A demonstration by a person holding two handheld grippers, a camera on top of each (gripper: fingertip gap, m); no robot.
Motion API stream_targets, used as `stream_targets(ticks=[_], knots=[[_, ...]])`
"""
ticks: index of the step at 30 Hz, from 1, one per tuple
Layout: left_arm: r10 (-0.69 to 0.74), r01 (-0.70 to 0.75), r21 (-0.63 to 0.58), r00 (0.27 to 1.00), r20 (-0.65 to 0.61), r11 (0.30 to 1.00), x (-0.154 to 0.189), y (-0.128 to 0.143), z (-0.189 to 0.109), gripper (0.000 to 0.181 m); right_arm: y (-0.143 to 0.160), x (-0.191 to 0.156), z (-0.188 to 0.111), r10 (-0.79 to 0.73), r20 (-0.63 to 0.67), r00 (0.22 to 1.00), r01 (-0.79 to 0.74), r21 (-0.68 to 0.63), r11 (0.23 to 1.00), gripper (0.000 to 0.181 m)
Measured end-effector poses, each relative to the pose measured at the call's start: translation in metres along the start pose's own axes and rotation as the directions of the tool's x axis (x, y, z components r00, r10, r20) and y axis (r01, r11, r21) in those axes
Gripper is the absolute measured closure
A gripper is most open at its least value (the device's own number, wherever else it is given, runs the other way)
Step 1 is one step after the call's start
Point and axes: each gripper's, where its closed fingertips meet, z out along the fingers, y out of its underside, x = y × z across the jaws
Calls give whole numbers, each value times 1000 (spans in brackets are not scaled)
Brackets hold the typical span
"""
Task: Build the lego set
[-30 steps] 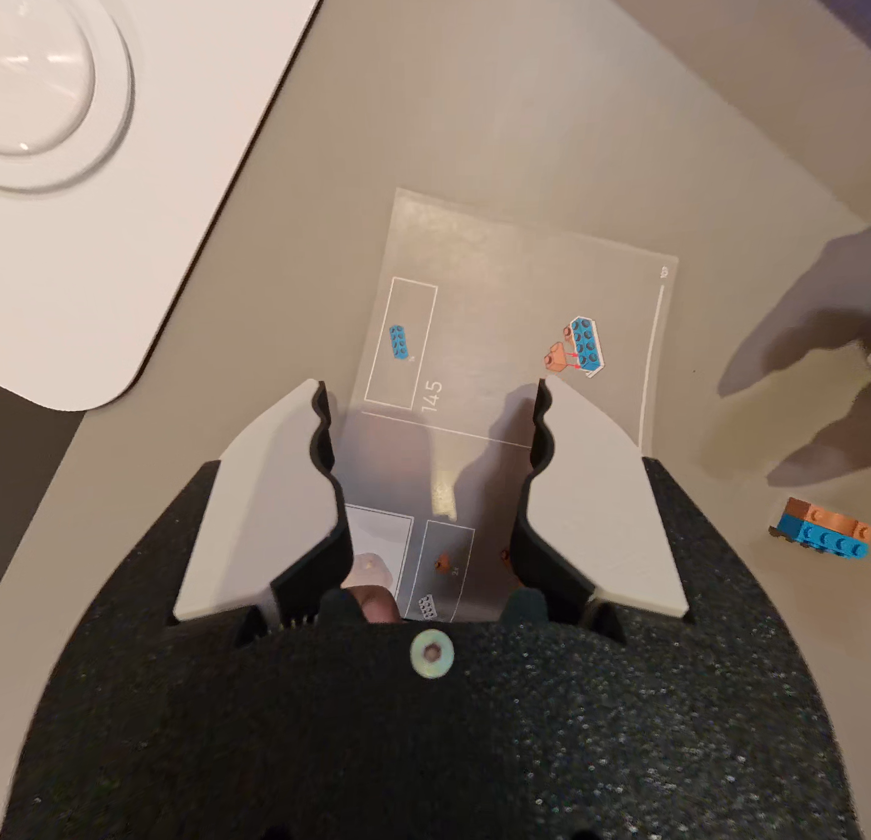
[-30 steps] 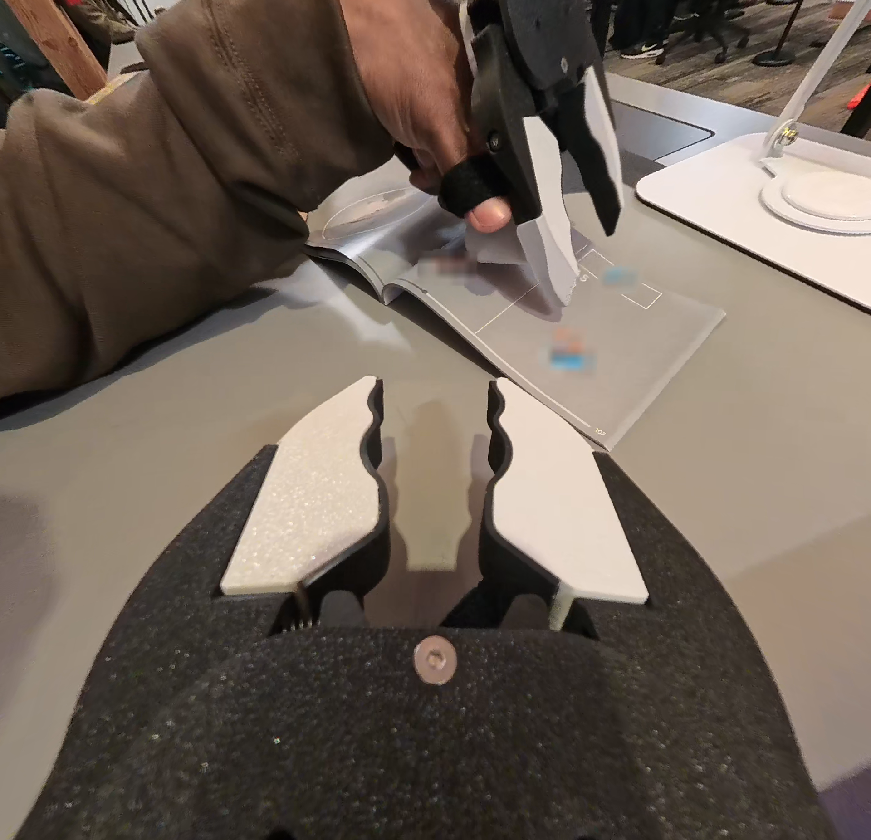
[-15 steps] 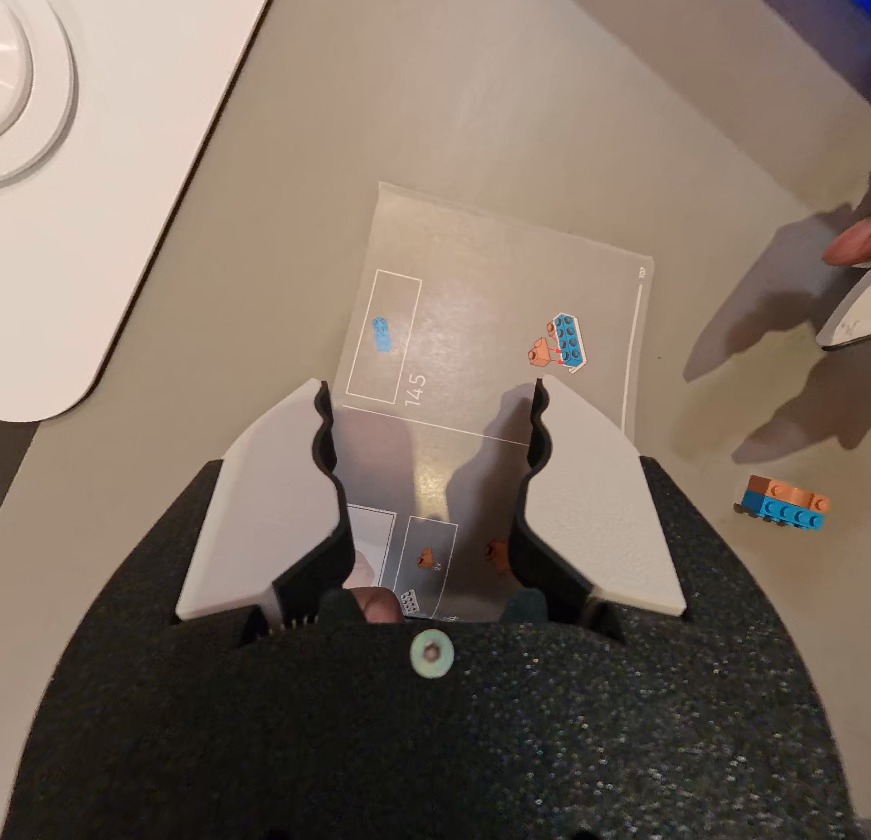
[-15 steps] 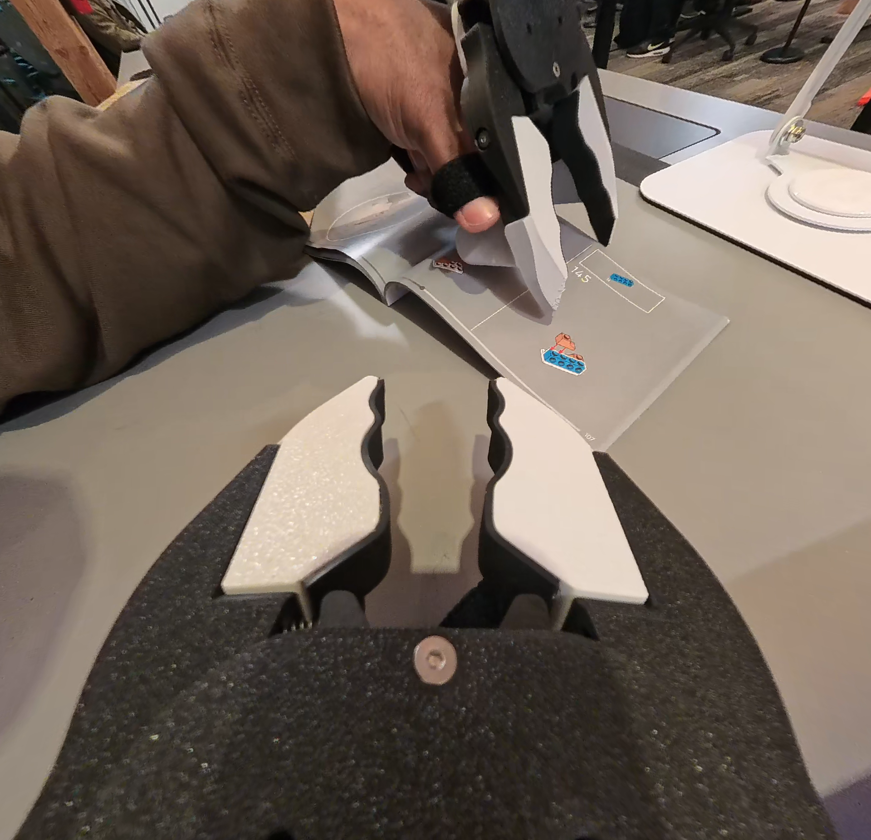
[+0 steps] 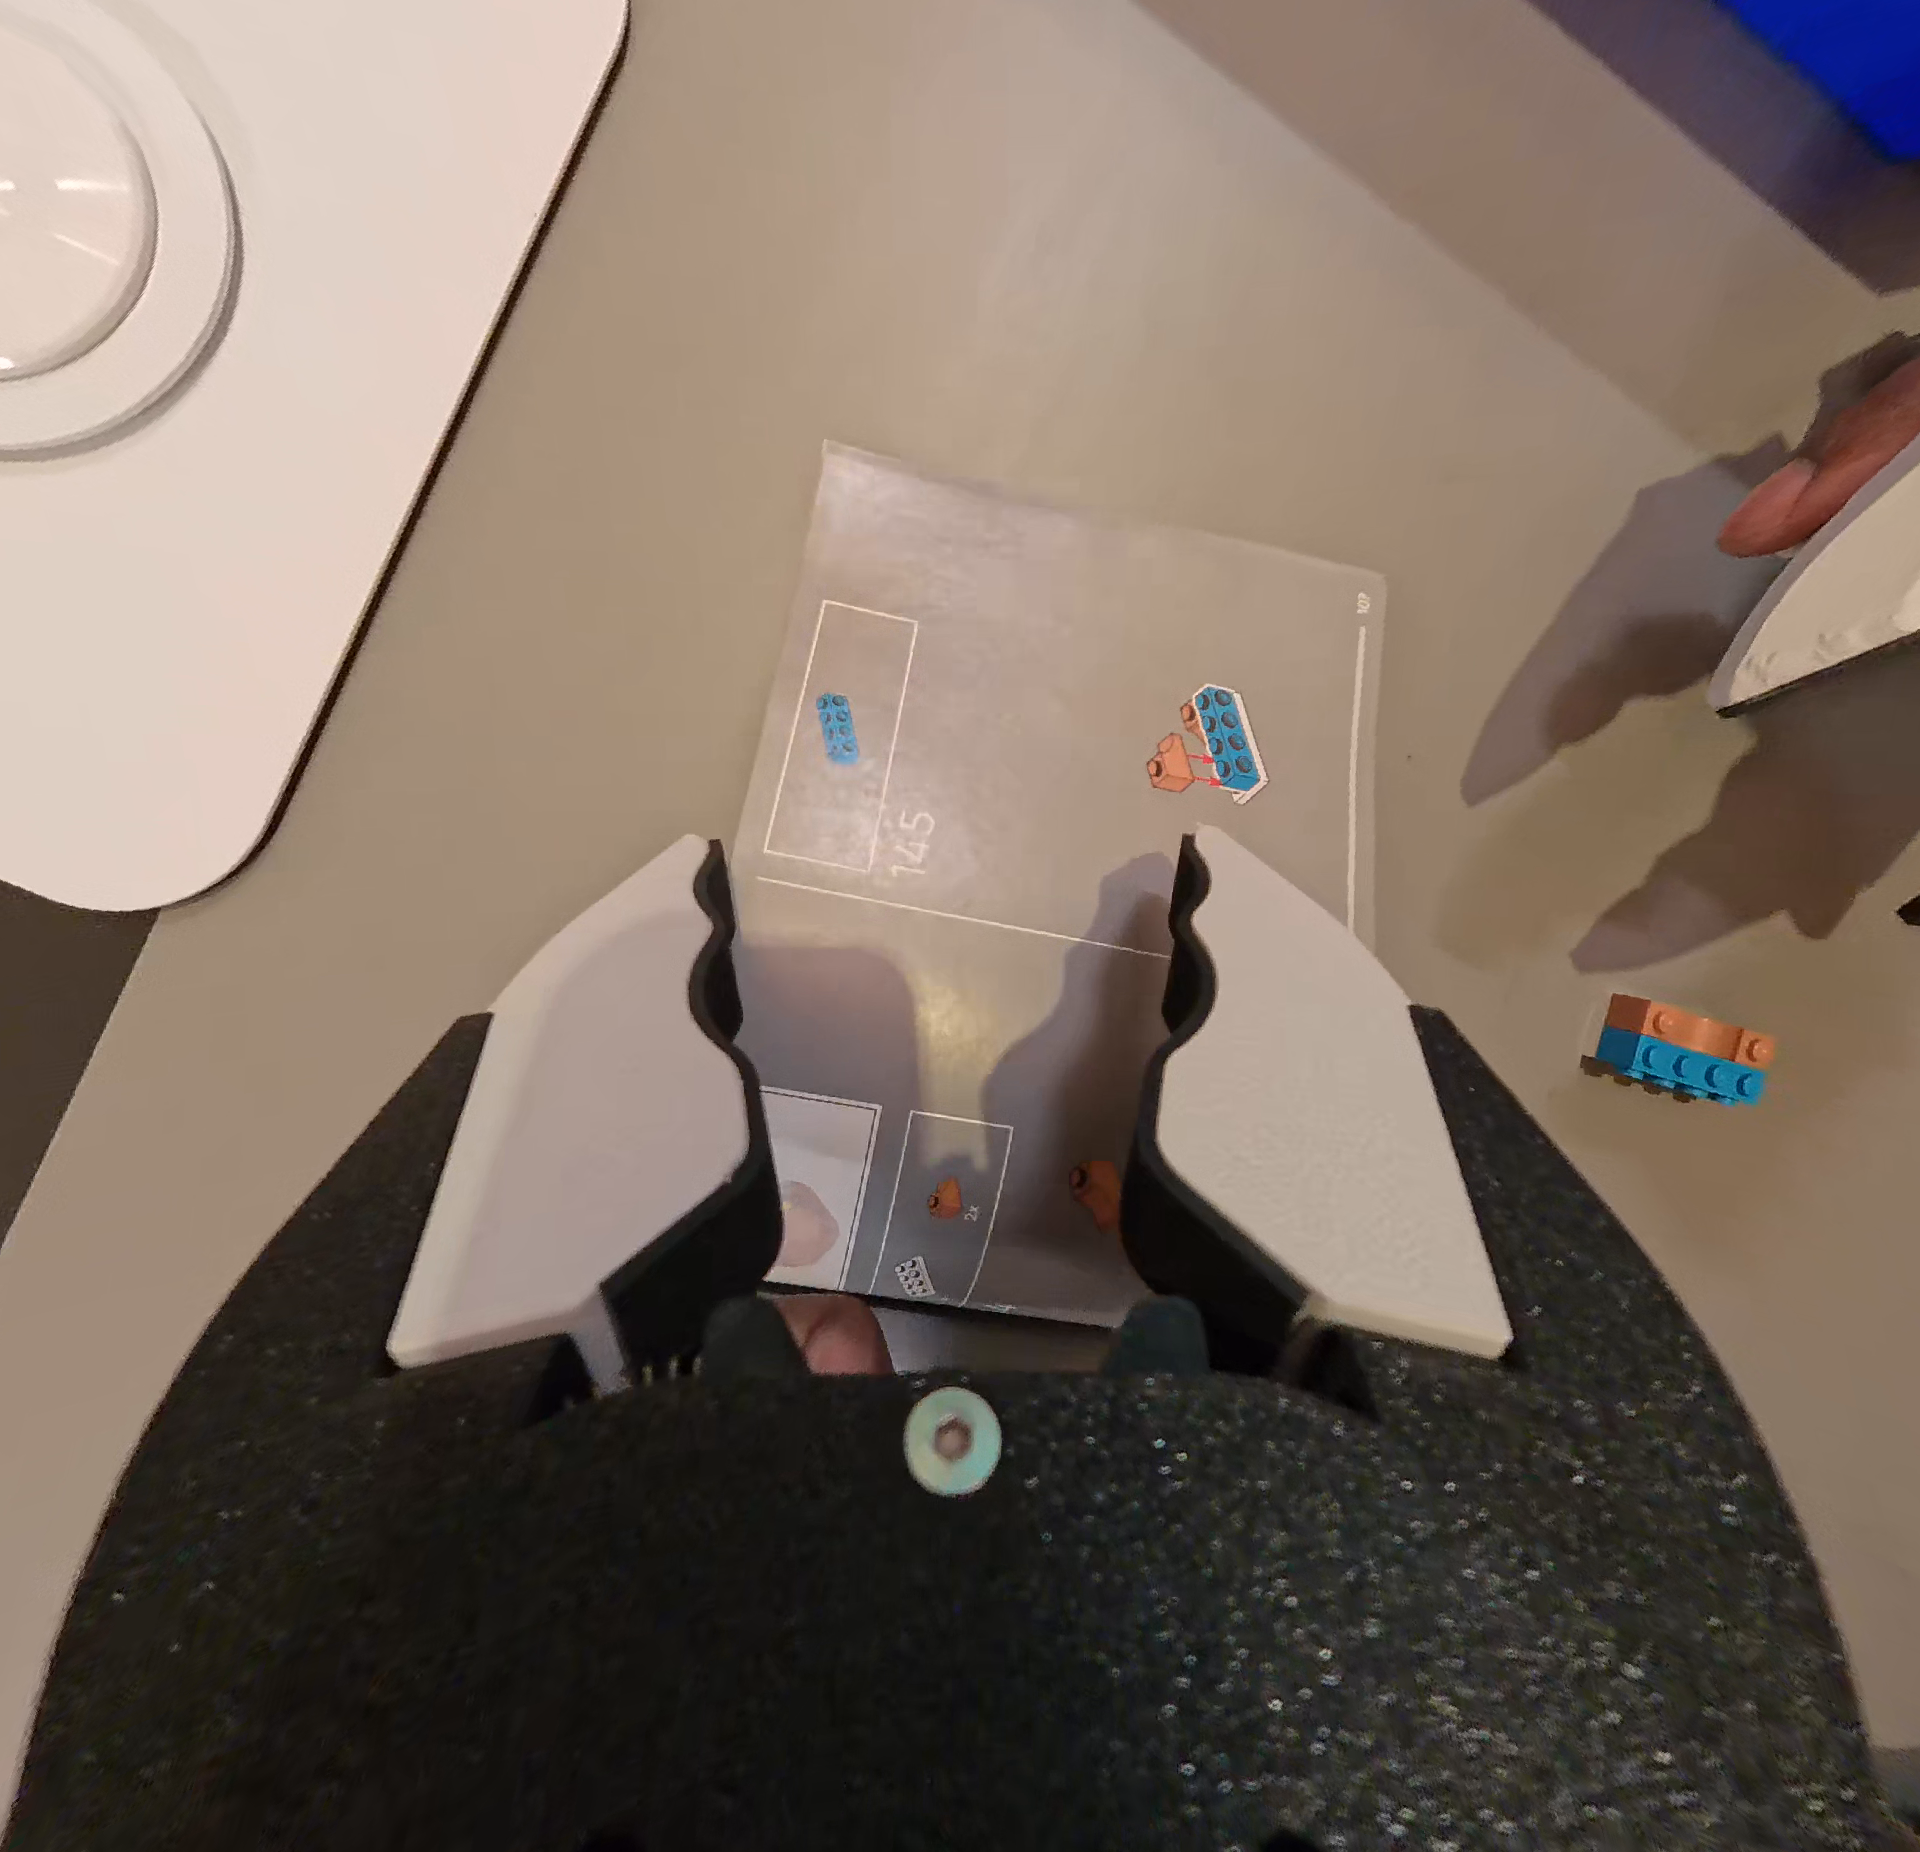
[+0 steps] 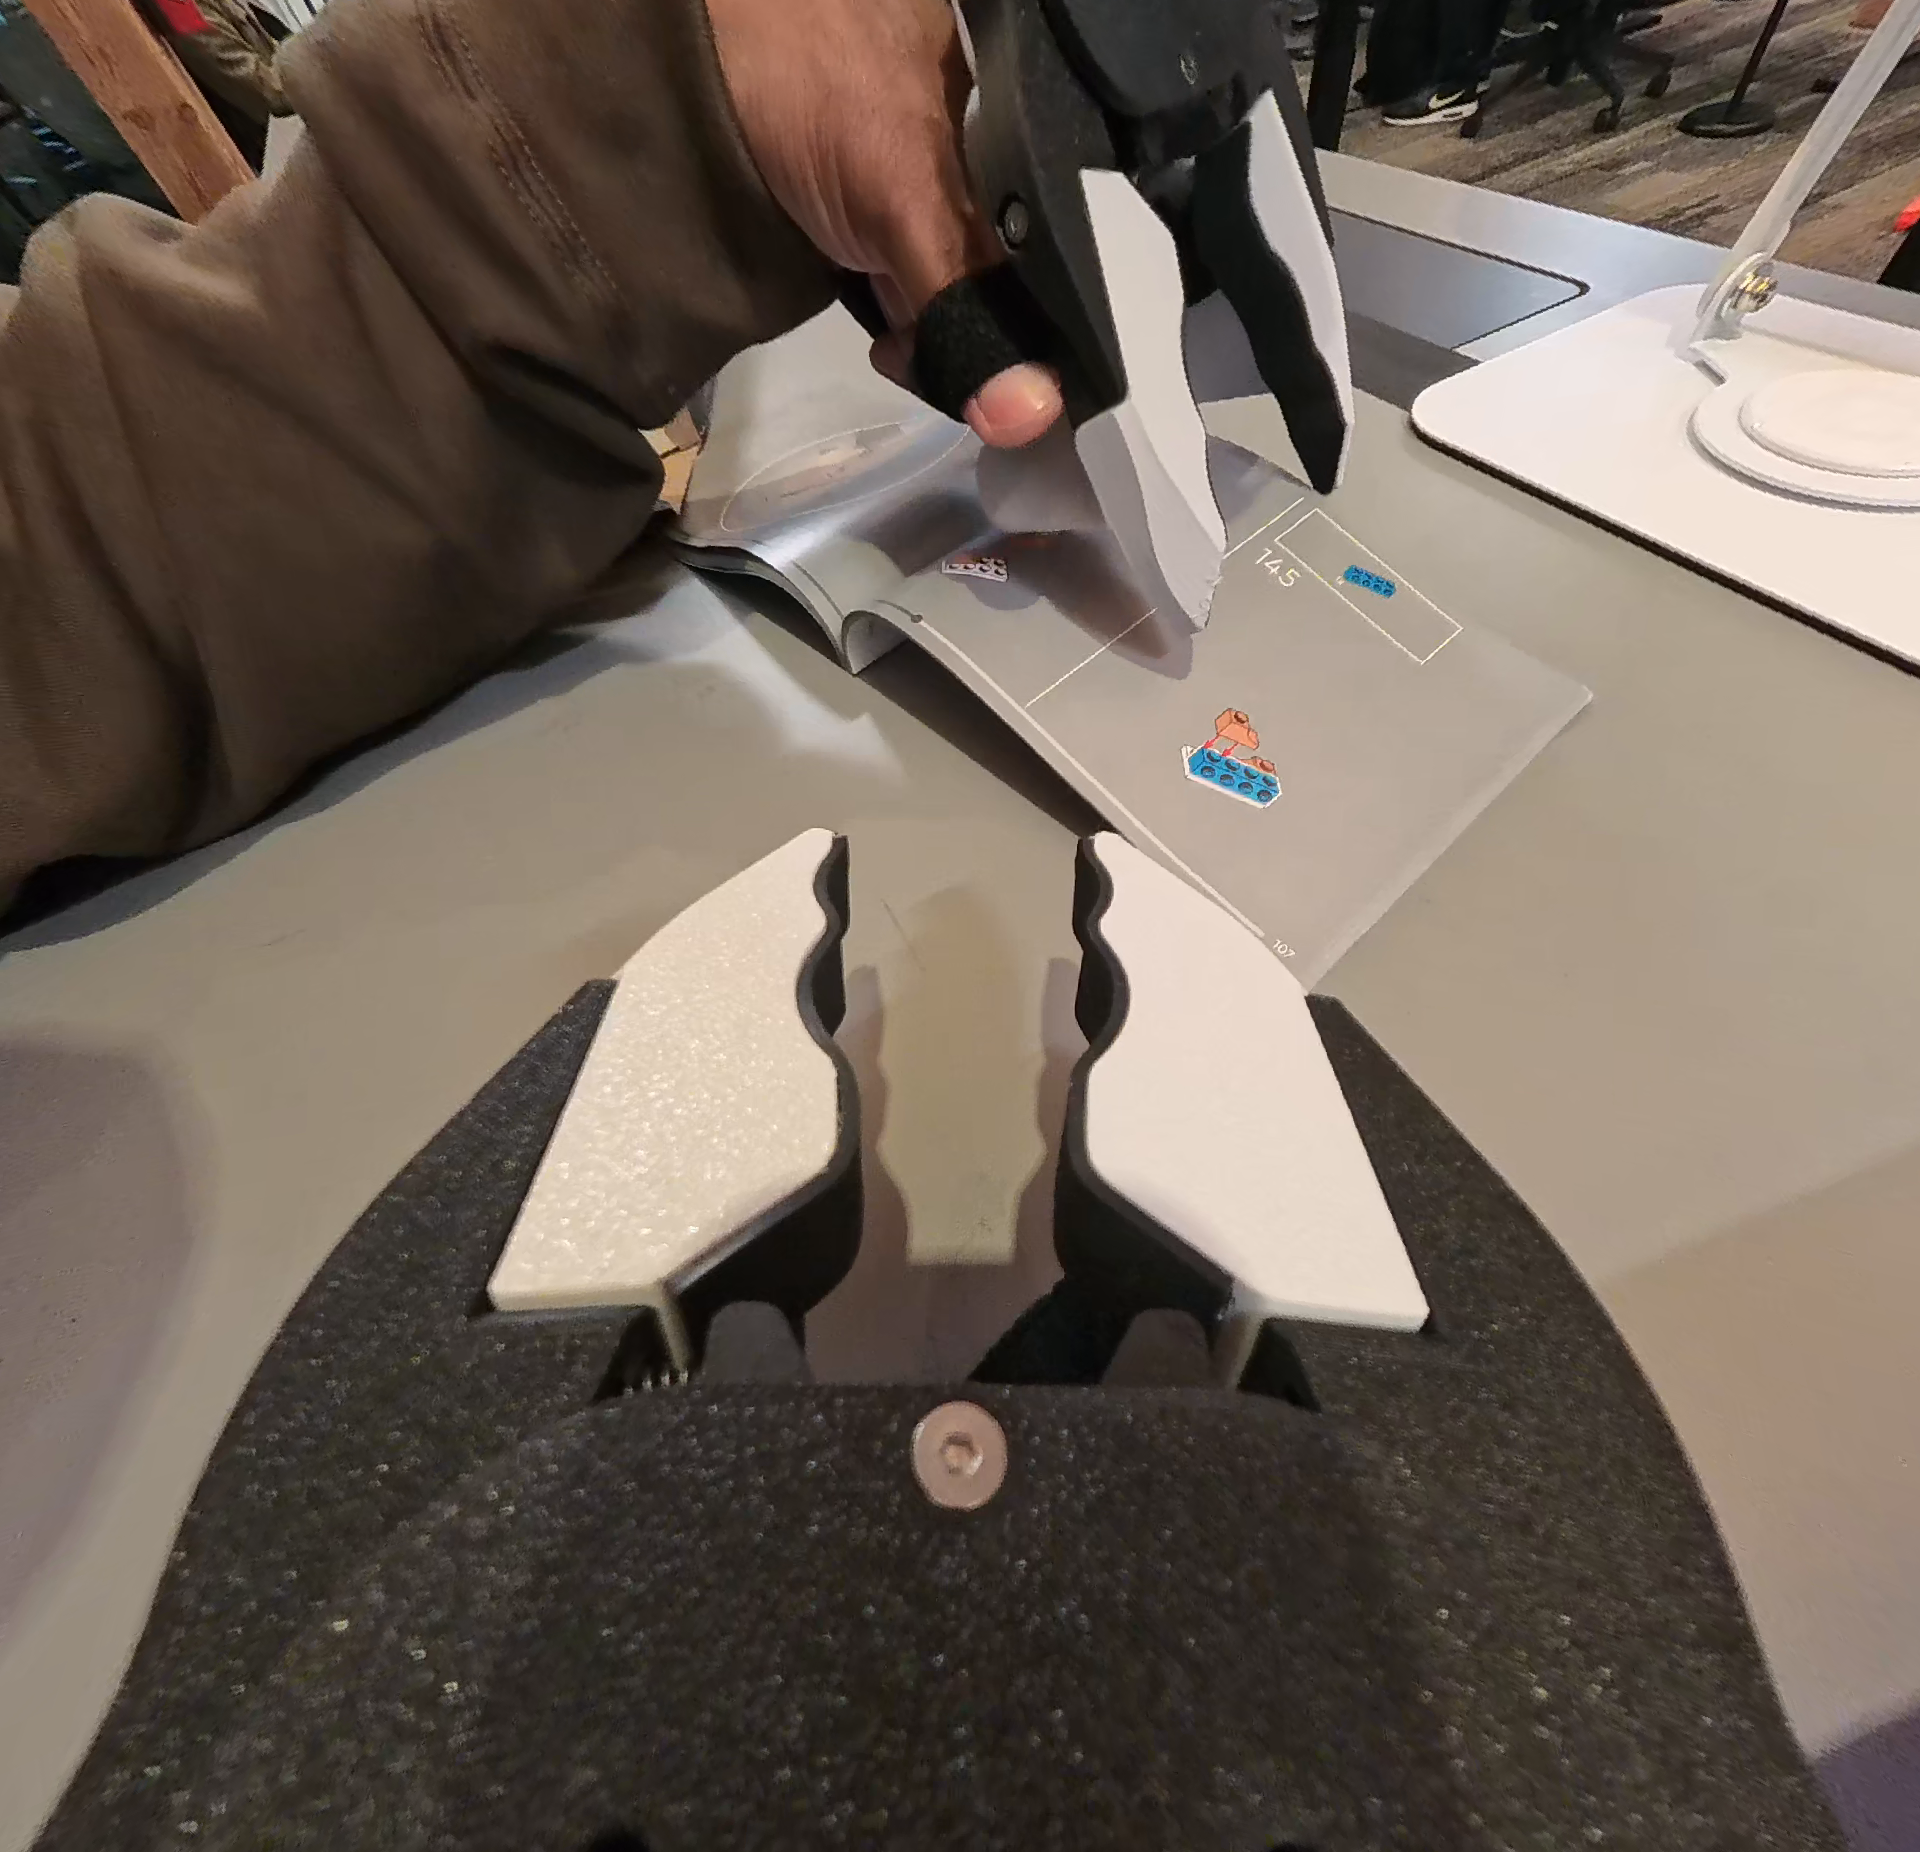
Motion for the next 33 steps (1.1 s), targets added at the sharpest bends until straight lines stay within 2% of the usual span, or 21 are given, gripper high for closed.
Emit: stream_targets(ticks=[18,22,26,29,33], knots=[[38,-38,3,999,-38,999,10,2,-8,103,0,0,0,-1,-1,1000,1,-2,1000,140],[129,-130,-26,991,-40,991,24,0,-2,98,-1,1,-1,3,-6,1000,-3,8,1000,140],[246,-249,-48,967,-60,967,56,-1,4,93,-2,7,-5,10,-30,1000,-9,21,1000,141],[330,-327,-110,944,10,939,60,0,12,85,-1,13,-8,16,-55,998,-15,19,1000,141],[374,-354,-182,924,85,917,54,0,22,81,1,18,-9,15,-80,997,-15,7,1000,140]])
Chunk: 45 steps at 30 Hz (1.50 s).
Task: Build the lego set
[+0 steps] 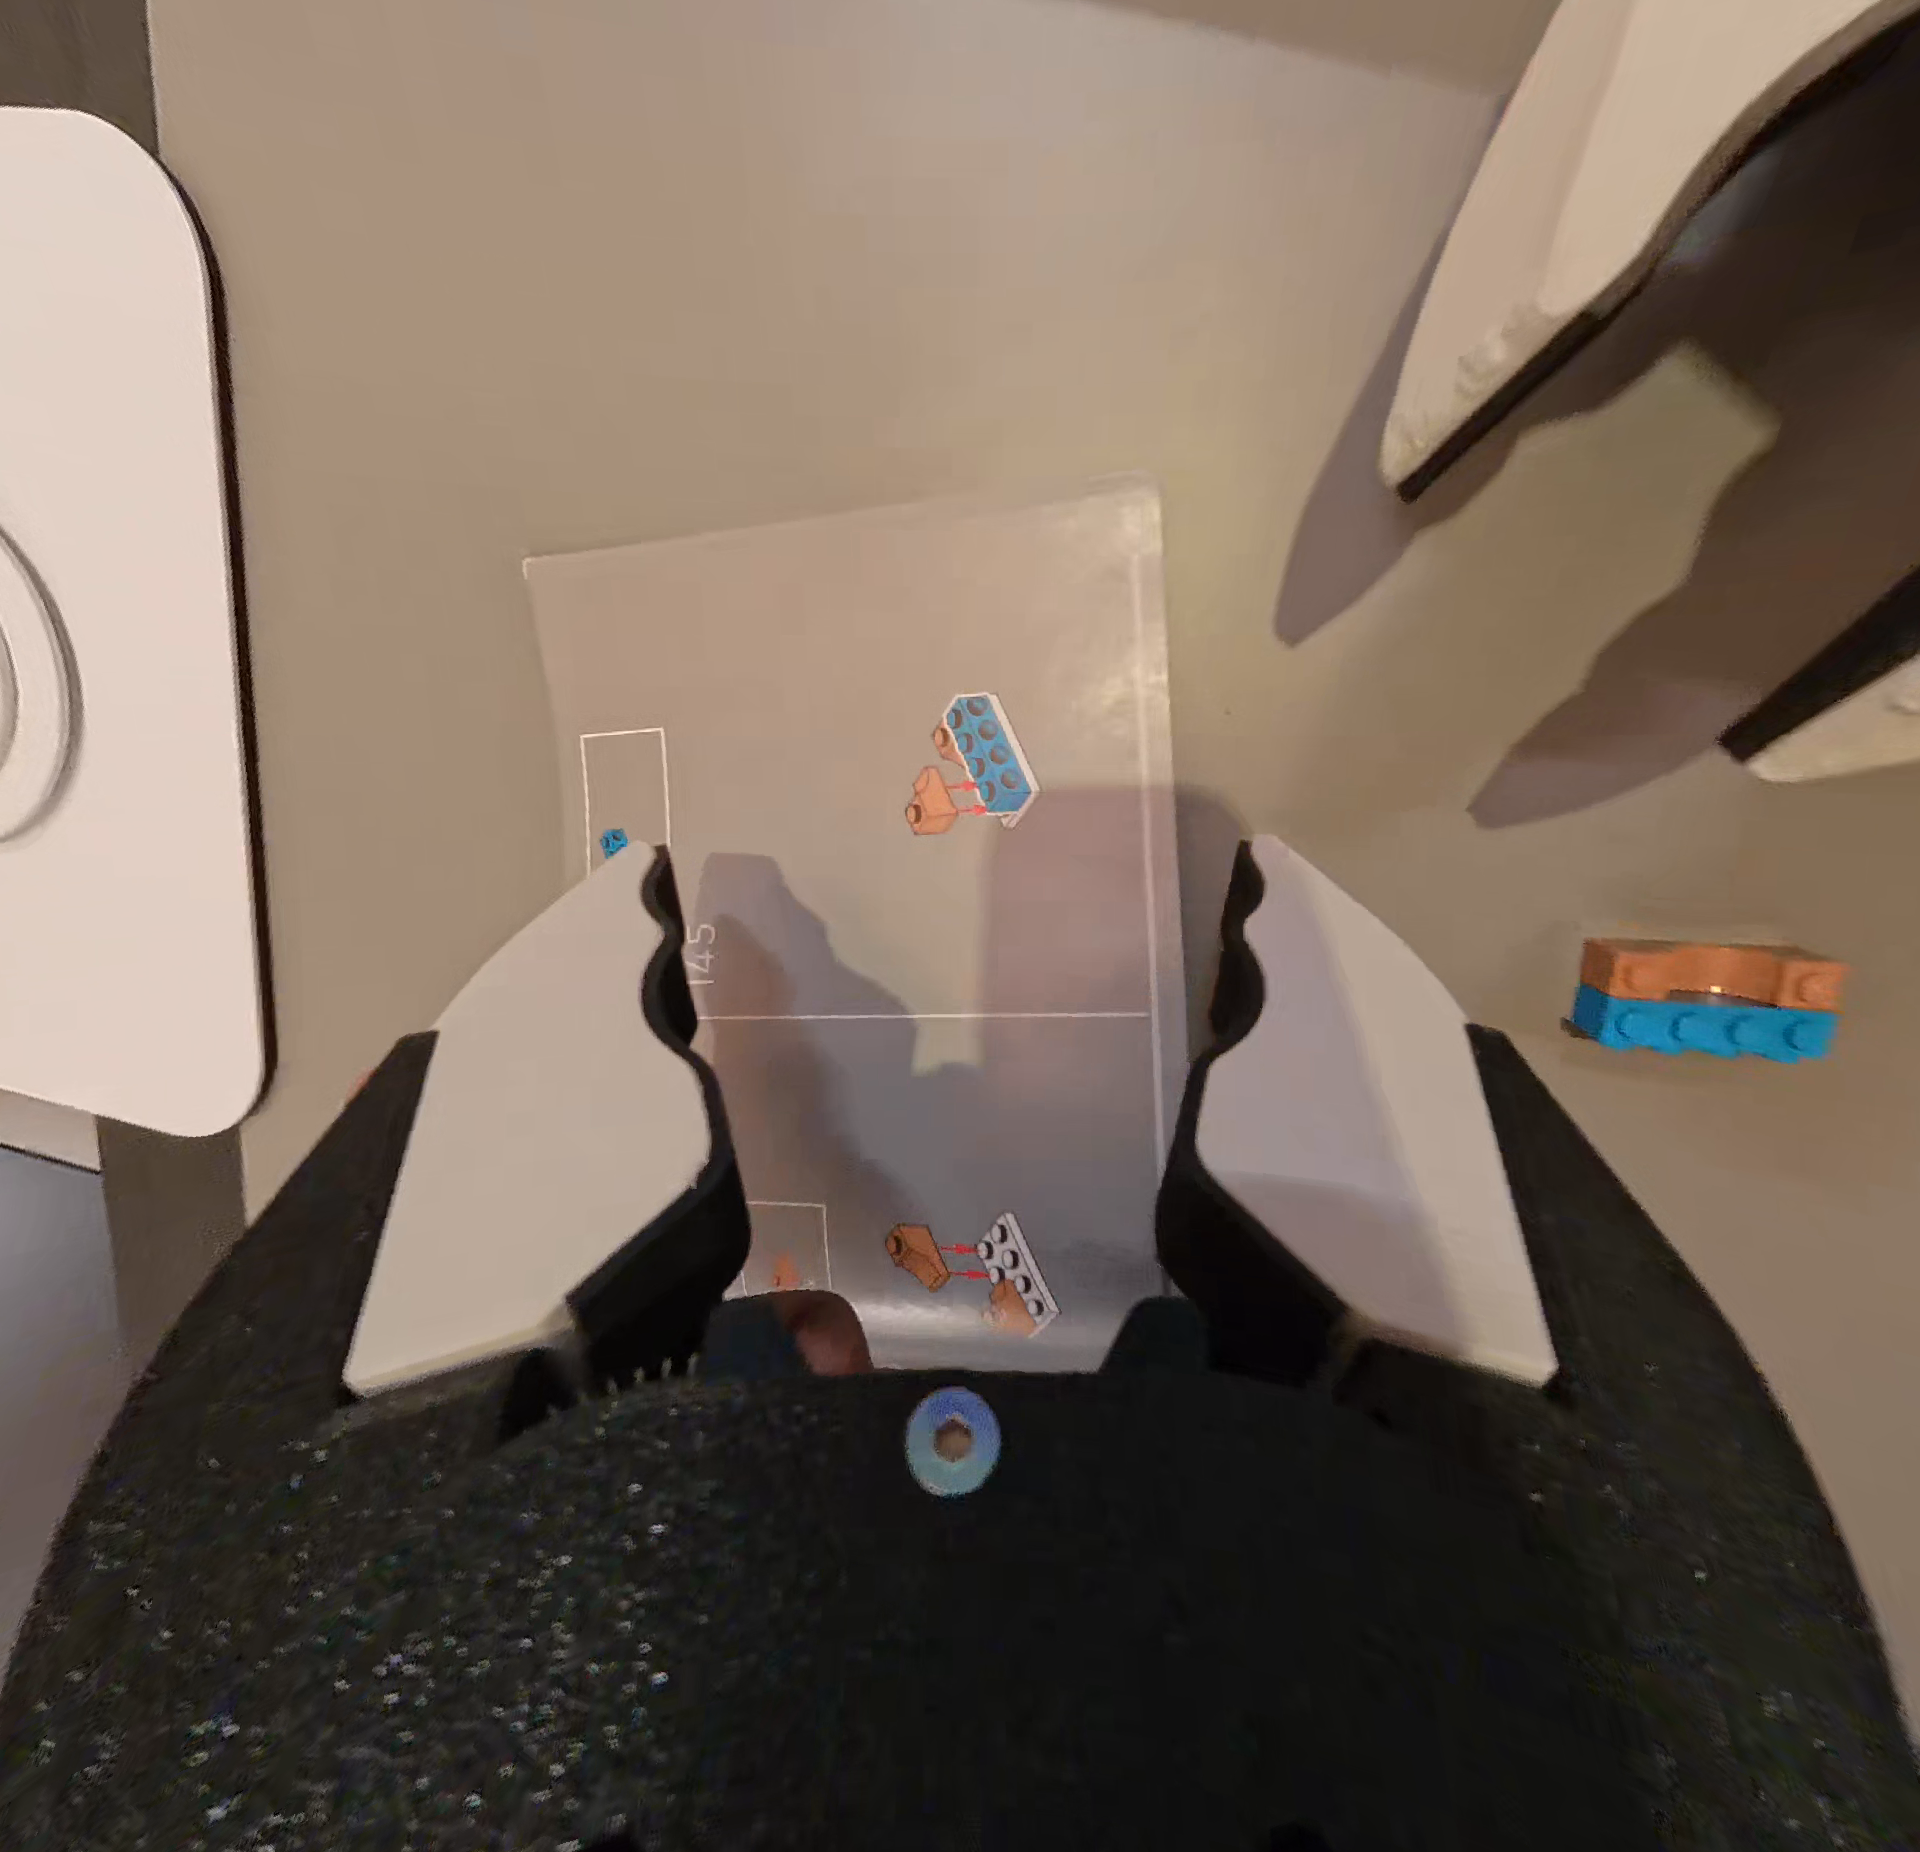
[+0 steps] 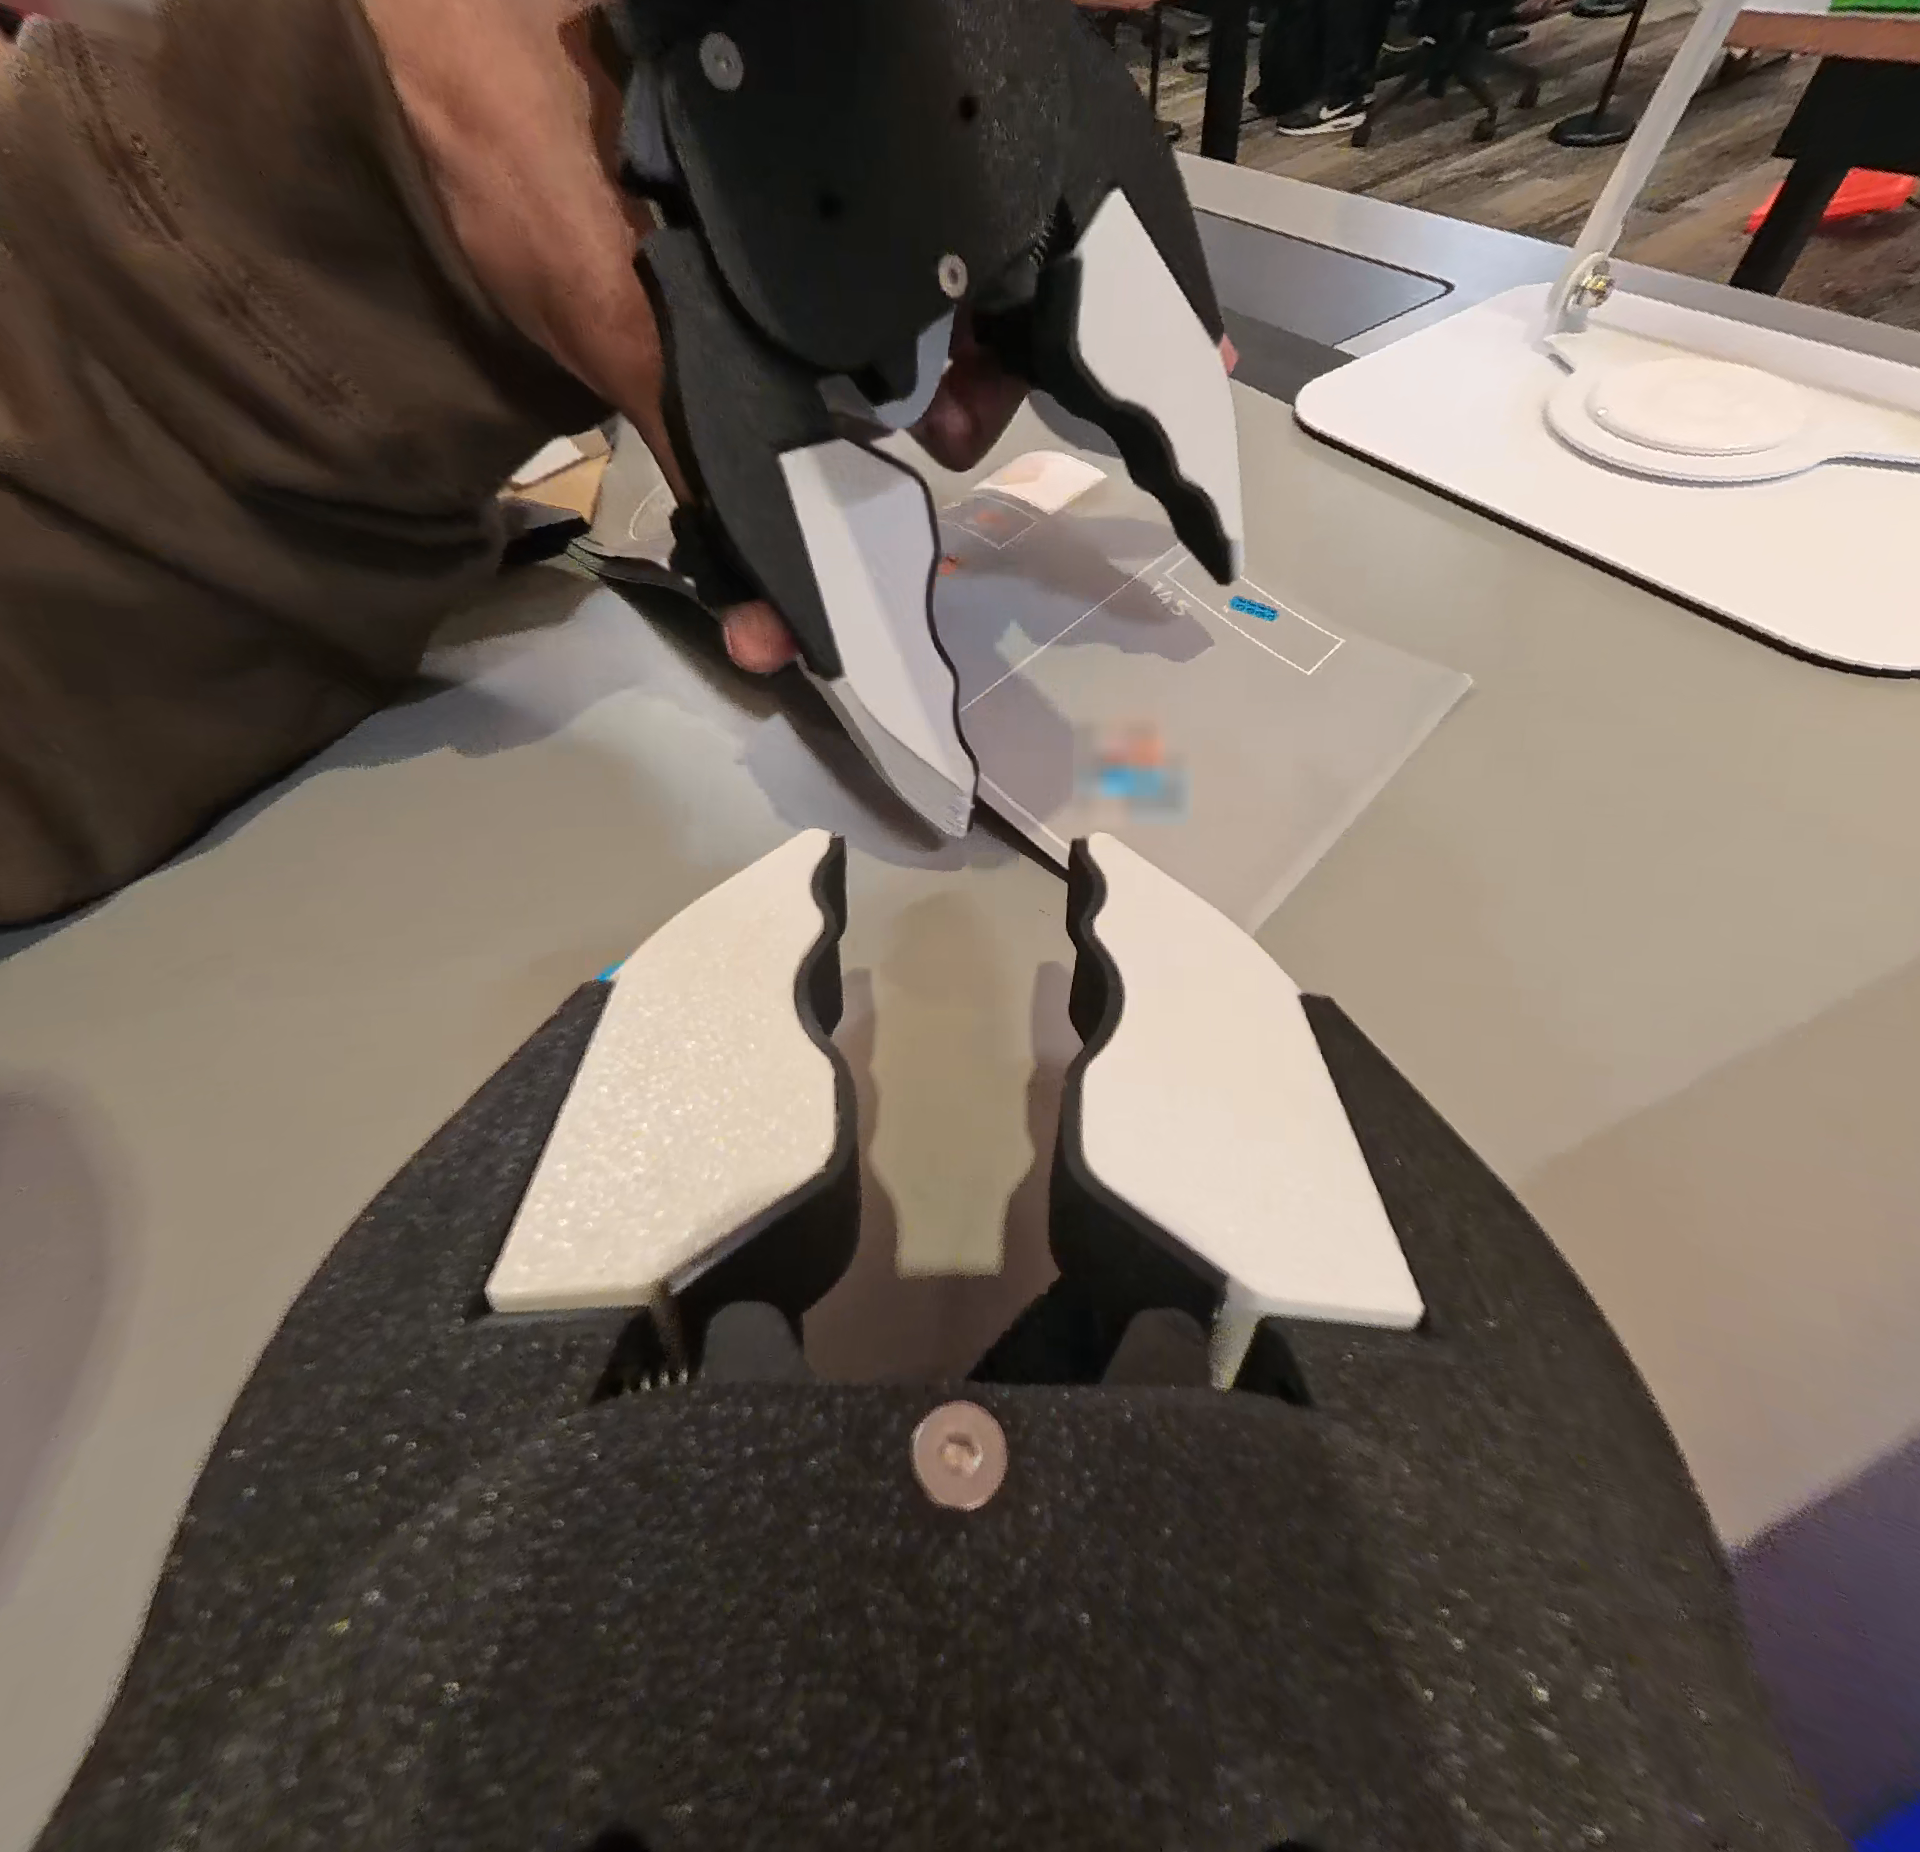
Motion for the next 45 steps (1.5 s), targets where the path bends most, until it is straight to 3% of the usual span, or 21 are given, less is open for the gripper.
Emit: stream_targets(ticks=[5,16,36,45], knots=[[5,-5,-45,1000,11,999,-1,6,8,82,0,0,0,3,2,1000,-3,-2,1000,141],[-83,83,2,996,-27,997,-7,8,1,85,0,1,0,15,4,1000,-15,0,1000,141],[-116,117,26,992,-56,993,-9,11,-8,86,3,10,0,41,-42,998,-42,-19,999,141],[-129,131,37,990,-55,991,-13,12,-11,87,13,30,7,80,-179,981,-100,-103,990,143]])
